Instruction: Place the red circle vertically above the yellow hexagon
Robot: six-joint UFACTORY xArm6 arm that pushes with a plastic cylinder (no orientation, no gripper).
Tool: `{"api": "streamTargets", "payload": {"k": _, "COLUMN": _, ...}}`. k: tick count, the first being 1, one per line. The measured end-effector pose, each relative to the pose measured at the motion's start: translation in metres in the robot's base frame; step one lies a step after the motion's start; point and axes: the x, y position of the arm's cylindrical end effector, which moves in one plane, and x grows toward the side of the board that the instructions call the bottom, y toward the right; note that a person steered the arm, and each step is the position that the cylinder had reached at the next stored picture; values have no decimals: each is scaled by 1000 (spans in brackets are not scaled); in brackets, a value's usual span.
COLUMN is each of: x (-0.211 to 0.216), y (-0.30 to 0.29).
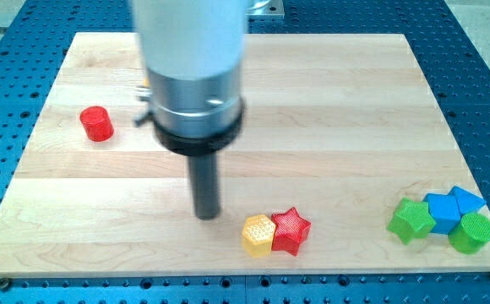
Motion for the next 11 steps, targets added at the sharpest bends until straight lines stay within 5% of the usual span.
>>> {"api": "streamTargets", "payload": {"k": 2, "x": -22, "y": -170}}
{"api": "streamTargets", "payload": {"k": 4, "x": -141, "y": -173}}
{"api": "streamTargets", "payload": {"k": 8, "x": -81, "y": -91}}
{"api": "streamTargets", "payload": {"k": 11, "x": -91, "y": 31}}
